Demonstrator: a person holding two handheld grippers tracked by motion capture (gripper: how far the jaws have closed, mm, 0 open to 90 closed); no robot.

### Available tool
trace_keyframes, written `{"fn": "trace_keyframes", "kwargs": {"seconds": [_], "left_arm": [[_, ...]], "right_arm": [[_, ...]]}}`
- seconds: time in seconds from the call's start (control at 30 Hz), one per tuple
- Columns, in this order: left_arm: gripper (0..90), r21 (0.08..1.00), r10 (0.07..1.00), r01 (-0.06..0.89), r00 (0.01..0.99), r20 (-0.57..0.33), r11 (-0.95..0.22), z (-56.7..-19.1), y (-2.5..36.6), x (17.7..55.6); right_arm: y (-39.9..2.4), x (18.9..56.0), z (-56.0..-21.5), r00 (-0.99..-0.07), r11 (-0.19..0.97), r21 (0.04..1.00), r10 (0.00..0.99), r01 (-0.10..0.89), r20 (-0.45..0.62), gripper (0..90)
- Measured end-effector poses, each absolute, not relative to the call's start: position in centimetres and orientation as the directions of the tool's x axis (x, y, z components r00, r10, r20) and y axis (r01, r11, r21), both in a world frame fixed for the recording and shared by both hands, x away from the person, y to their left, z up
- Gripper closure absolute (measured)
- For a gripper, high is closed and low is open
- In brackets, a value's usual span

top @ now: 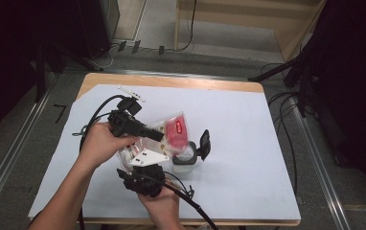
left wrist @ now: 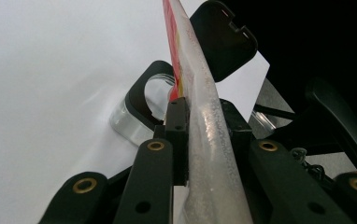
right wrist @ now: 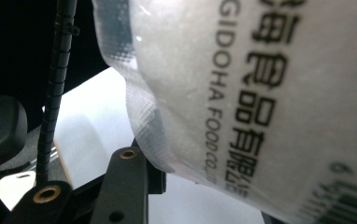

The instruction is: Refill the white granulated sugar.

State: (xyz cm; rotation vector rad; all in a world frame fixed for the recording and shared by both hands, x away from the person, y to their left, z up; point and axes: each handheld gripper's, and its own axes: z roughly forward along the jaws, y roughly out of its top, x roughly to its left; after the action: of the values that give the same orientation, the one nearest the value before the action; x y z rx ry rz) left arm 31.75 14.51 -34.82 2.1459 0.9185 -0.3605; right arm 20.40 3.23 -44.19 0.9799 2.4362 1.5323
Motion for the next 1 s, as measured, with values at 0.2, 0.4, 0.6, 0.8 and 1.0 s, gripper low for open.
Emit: {"fn": "trace_keyframes", "kwargs": {"seconds": [0.2,0.4,0.6,0.8,1.0], "left_arm": [[77.4,0.547,0.497,0.708,0.704,-0.506,-0.446,-34.80,14.72,32.05],[75.9,0.559,0.496,0.701,0.711,-0.499,-0.443,-34.41,14.55,31.87],[75.9,0.557,0.501,0.700,0.712,-0.493,-0.446,-34.51,14.38,31.90],[75.4,0.560,0.506,0.705,0.706,-0.495,-0.435,-34.52,14.33,32.02],[73.9,0.569,0.508,0.706,0.704,-0.497,-0.423,-34.36,14.33,32.06]], "right_arm": [[3.38,20.67,-44.19,-0.783,0.267,0.841,0.567,0.470,0.257,64.2],[3.42,20.85,-43.89,-0.784,0.266,0.844,0.566,0.465,0.253,64.2],[3.34,20.65,-43.85,-0.783,0.273,0.843,0.572,0.463,0.244,63.8],[3.13,20.62,-43.76,-0.788,0.283,0.843,0.569,0.458,0.237,64.3],[3.04,20.72,-43.59,-0.789,0.271,0.846,0.563,0.459,0.247,64.4]]}}
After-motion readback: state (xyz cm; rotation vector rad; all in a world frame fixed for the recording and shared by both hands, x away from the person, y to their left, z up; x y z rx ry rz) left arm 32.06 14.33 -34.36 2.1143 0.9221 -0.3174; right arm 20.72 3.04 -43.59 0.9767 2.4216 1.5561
